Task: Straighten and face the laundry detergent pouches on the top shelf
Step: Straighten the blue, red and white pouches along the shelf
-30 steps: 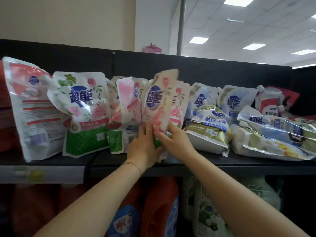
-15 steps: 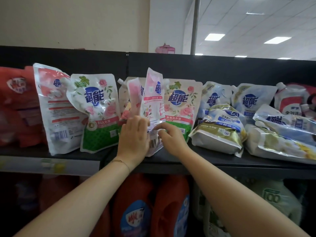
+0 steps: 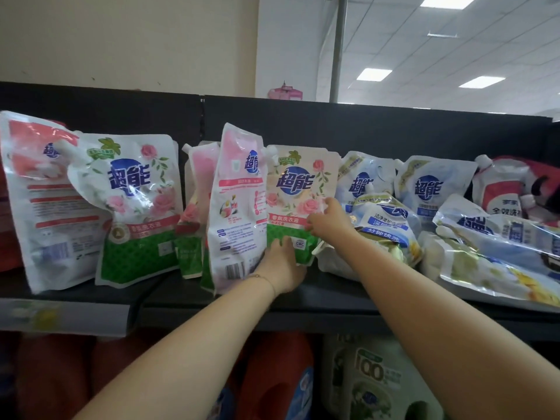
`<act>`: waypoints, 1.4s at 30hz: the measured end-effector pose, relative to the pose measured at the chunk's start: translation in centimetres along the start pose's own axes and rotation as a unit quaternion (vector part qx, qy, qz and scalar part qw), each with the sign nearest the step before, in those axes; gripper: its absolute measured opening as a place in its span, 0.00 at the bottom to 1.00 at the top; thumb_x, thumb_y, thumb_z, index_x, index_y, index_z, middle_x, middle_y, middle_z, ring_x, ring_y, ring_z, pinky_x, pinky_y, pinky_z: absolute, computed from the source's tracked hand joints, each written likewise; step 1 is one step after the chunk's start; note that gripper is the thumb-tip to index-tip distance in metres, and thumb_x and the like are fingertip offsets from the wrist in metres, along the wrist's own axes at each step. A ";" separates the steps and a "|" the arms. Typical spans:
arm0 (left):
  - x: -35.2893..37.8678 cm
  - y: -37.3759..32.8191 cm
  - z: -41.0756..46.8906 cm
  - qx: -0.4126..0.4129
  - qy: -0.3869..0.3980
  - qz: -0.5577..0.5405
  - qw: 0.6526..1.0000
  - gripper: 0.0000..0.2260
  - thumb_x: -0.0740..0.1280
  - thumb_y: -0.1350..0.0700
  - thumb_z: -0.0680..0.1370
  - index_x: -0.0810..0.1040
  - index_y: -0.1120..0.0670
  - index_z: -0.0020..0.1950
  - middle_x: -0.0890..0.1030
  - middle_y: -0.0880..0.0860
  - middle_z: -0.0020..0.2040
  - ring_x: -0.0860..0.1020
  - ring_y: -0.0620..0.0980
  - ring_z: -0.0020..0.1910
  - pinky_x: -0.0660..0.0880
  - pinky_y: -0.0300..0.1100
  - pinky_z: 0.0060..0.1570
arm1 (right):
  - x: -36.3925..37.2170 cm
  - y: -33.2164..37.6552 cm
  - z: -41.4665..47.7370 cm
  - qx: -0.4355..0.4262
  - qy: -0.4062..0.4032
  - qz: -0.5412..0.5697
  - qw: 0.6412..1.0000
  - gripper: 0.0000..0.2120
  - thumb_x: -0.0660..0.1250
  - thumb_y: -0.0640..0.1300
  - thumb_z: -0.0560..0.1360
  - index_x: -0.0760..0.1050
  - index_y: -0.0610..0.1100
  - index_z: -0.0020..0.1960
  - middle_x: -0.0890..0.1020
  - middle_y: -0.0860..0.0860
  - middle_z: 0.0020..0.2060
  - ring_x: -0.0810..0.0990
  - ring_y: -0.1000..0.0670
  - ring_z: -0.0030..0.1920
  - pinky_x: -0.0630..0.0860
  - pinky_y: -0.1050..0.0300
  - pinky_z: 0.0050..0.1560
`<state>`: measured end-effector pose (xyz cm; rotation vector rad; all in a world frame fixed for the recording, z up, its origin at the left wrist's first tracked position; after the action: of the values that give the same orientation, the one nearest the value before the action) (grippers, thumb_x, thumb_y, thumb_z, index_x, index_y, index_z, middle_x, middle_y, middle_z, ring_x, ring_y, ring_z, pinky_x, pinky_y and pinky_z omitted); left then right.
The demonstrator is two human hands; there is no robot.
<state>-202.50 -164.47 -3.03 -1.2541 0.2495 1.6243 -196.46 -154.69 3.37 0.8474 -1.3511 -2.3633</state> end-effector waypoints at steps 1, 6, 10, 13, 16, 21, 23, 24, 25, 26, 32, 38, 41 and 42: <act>0.7 -0.2 0.5 -0.023 0.014 0.038 0.999 0.28 0.64 0.50 0.77 0.58 0.58 0.73 0.62 0.60 0.71 0.60 0.60 0.72 0.58 0.50 0.72 | -0.1 -0.2 1.0 0.027 -0.003 0.025 0.999 0.16 0.64 0.38 0.74 0.65 0.44 0.61 0.75 0.45 0.58 0.78 0.43 0.56 0.77 0.45 0.58; 2.5 -0.4 0.8 -0.048 0.051 0.184 0.980 0.36 0.56 0.49 0.81 0.37 0.65 0.76 0.41 0.69 0.75 0.41 0.66 0.76 0.43 0.55 0.75 | 0.3 -0.6 3.8 0.116 0.005 0.123 0.986 0.19 0.65 0.39 0.77 0.66 0.40 0.66 0.73 0.42 0.62 0.76 0.44 0.56 0.77 0.54 0.51; 2.9 0.1 1.0 -0.046 0.013 0.132 0.990 0.32 0.59 0.51 0.80 0.49 0.64 0.76 0.59 0.69 0.73 0.63 0.65 0.71 0.66 0.51 0.65 | 1.1 -1.5 6.2 0.123 0.001 0.156 0.980 0.22 0.71 0.41 0.72 0.62 0.45 0.59 0.76 0.43 0.55 0.82 0.41 0.47 0.82 0.50 0.37; 2.8 0.2 0.7 -0.016 -0.025 0.108 0.994 0.22 0.60 0.51 0.79 0.63 0.61 0.69 0.77 0.61 0.59 0.77 0.61 0.56 0.74 0.47 0.49 | 1.7 -1.0 6.4 0.059 -0.016 0.135 0.989 0.12 0.66 0.43 0.77 0.64 0.44 0.55 0.77 0.45 0.53 0.80 0.44 0.49 0.81 0.47 0.45; 2.6 0.3 0.6 -0.009 -0.031 0.085 0.996 0.15 0.61 0.51 0.78 0.71 0.58 0.60 0.79 0.60 0.55 0.78 0.61 0.54 0.75 0.47 0.48 | 2.1 -1.1 6.0 0.033 -0.009 0.123 0.992 0.10 0.63 0.42 0.78 0.62 0.47 0.54 0.74 0.45 0.55 0.78 0.43 0.53 0.80 0.44 0.51; 2.7 0.5 1.0 -0.008 -0.020 0.051 0.998 0.17 0.63 0.51 0.76 0.71 0.53 0.63 0.77 0.55 0.59 0.77 0.56 0.57 0.75 0.46 0.53 | 0.8 -2.2 6.5 0.032 0.046 0.007 0.998 0.20 0.68 0.44 0.70 0.65 0.47 0.59 0.78 0.45 0.54 0.80 0.41 0.53 0.81 0.43 0.49; 2.5 0.5 1.1 -0.003 -0.020 0.039 0.999 0.15 0.63 0.52 0.76 0.71 0.52 0.62 0.77 0.53 0.60 0.76 0.55 0.57 0.75 0.46 0.54 | -1.1 -1.0 4.9 -0.010 0.037 -0.053 0.998 0.22 0.68 0.44 0.73 0.64 0.44 0.64 0.76 0.48 0.56 0.79 0.44 0.54 0.79 0.48 0.51; 2.4 0.4 1.2 0.002 -0.029 0.032 0.999 0.12 0.63 0.53 0.77 0.72 0.52 0.60 0.77 0.53 0.58 0.76 0.55 0.56 0.75 0.46 0.53 | -2.3 -0.8 4.5 -0.026 0.023 -0.071 0.997 0.23 0.67 0.43 0.74 0.64 0.43 0.66 0.74 0.49 0.56 0.78 0.45 0.54 0.78 0.50 0.52; 2.3 0.3 1.2 0.007 -0.038 0.028 0.999 0.09 0.62 0.54 0.77 0.73 0.52 0.56 0.78 0.53 0.56 0.77 0.55 0.54 0.75 0.47 0.52 | -3.6 -0.9 4.4 -0.049 0.000 -0.091 0.995 0.22 0.66 0.43 0.75 0.64 0.43 0.67 0.73 0.49 0.56 0.77 0.46 0.54 0.78 0.51 0.52; 2.2 0.1 1.3 0.013 -0.049 0.023 0.998 0.06 0.62 0.54 0.78 0.73 0.53 0.53 0.78 0.54 0.54 0.77 0.55 0.51 0.76 0.48 0.51 | -5.0 -1.2 4.1 -0.067 -0.023 -0.119 0.990 0.22 0.65 0.43 0.76 0.64 0.42 0.67 0.73 0.47 0.58 0.76 0.45 0.55 0.77 0.51 0.52; 1.1 -2.9 3.2 0.010 -0.081 -0.097 0.992 0.07 0.59 0.52 0.80 0.72 0.55 0.51 0.78 0.55 0.47 0.76 0.54 0.45 0.75 0.51 0.48 | -8.0 -5.6 2.4 -0.015 0.000 -0.423 0.906 0.33 0.52 0.67 0.76 0.46 0.57 0.77 0.45 0.44 0.77 0.44 0.34 0.75 0.47 0.33 0.70; 0.3 -6.0 5.4 -0.047 -0.062 -0.182 0.980 0.10 0.58 0.50 0.81 0.72 0.57 0.51 0.76 0.53 0.43 0.74 0.53 0.45 0.69 0.45 0.47 | -6.5 -6.2 0.2 -0.063 0.028 -0.531 0.844 0.25 0.41 0.63 0.79 0.51 0.60 0.75 0.47 0.45 0.77 0.44 0.30 0.73 0.43 0.26 0.66; 1.3 -5.5 6.4 -0.092 -0.030 -0.231 0.968 0.16 0.59 0.46 0.80 0.75 0.59 0.51 0.77 0.55 0.42 0.75 0.57 0.47 0.67 0.45 0.47 | -5.7 -6.8 -2.0 -0.116 -0.023 -0.537 0.835 0.25 0.42 0.60 0.80 0.48 0.57 0.76 0.43 0.44 0.77 0.41 0.31 0.73 0.44 0.27 0.67; 1.6 -5.3 6.8 -0.104 -0.014 -0.262 0.959 0.22 0.60 0.42 0.78 0.77 0.62 0.54 0.79 0.58 0.47 0.77 0.59 0.50 0.69 0.45 0.48 | -5.4 -7.0 -2.7 -0.131 -0.038 -0.536 0.833 0.26 0.43 0.59 0.80 0.46 0.57 0.76 0.41 0.44 0.77 0.39 0.31 0.73 0.43 0.27 0.68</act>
<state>-202.21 -156.53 0.68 -1.3156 -0.2636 1.2252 -190.23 -150.16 -1.79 1.7513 -0.5159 -3.2723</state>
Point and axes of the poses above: each hand's wrist, its own z-axis towards the middle knuckle, its own x-axis out of the palm, y = z × x, the point moved 2 cm from there along z, towards the middle knuckle
